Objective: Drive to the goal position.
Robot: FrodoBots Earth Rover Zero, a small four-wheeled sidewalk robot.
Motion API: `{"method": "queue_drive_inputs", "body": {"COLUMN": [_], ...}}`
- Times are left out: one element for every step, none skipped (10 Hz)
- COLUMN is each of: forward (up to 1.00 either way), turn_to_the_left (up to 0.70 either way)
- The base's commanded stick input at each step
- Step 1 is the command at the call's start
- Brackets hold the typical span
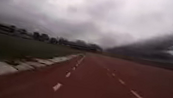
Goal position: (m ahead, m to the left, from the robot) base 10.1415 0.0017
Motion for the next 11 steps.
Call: {"method": "queue_drive_inputs", "body": {"forward": [0.7, 0.7, 0.7, 0.7, 0.7, 0.7, 0.7, 0.7, 0.7, 0.7, 0.7], "turn_to_the_left": [0.0, 0.0, 0.0, 0.0, 0.0, 0.0, 0.0, 0.0, 0.0, 0.0, 0.0]}}
